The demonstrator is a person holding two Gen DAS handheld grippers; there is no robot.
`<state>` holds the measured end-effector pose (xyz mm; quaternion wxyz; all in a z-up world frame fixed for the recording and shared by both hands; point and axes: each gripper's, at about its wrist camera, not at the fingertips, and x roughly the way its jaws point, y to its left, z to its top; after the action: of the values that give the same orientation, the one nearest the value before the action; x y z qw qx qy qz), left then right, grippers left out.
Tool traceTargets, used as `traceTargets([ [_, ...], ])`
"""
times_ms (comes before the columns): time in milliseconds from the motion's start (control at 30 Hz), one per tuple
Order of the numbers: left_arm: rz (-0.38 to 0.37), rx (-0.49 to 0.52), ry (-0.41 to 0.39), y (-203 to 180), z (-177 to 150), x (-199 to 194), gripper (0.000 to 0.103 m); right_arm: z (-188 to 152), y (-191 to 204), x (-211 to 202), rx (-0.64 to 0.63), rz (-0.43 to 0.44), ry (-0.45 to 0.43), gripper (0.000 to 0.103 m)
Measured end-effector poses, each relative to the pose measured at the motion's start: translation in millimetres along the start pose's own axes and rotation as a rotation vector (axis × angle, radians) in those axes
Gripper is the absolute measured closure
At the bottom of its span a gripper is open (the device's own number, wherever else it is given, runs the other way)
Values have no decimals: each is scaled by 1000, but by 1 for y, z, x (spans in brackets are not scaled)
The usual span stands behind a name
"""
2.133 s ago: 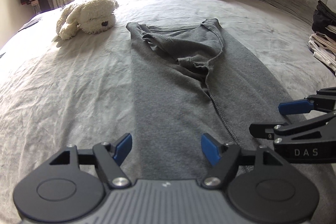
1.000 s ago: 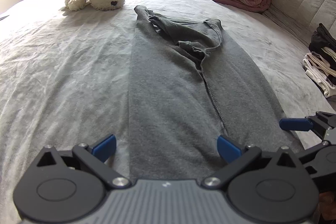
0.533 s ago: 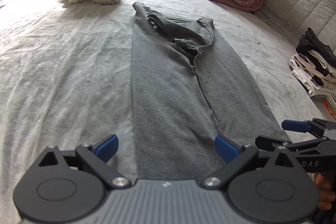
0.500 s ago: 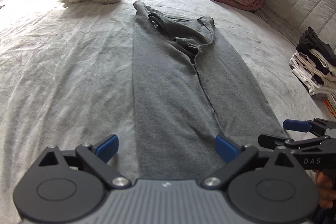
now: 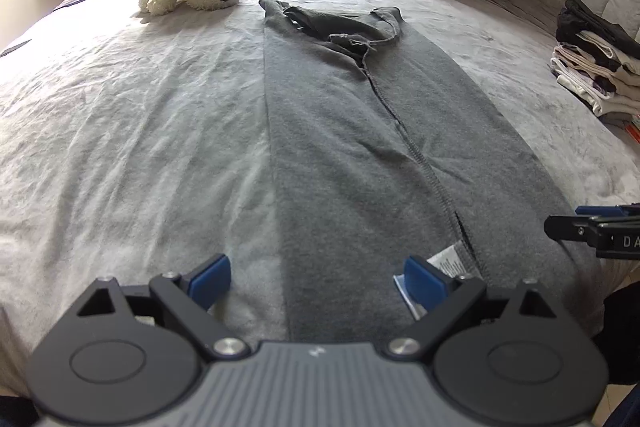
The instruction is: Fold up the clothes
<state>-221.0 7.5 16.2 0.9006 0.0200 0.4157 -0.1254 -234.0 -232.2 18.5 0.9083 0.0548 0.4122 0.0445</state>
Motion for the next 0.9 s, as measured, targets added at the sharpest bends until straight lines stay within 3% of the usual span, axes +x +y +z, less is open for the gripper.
traceTargets([
  [333, -65, -57, 56, 5, -45, -28, 9, -44, 10, -28, -57, -46, -28, 40],
  [533, -162, -221, 132, 30, -67, -28, 10, -59, -14, -31, 70, -56, 20, 40],
  [700, -228, -312, 111, 45, -68, -30, 12, -60, -31, -37, 197, 56, 16, 40],
  [800, -255, -335, 99, 47, -67, -29, 23, -60, -39, -36, 262, 103, 27, 40],
  [867, -266, -337, 106, 46, -66, -27, 42, -60, -41, -35, 286, 151, 34, 44],
  [900, -268, -335, 112, 46, -66, -25, 46, -60, -39, -34, 272, 156, 37, 48],
])
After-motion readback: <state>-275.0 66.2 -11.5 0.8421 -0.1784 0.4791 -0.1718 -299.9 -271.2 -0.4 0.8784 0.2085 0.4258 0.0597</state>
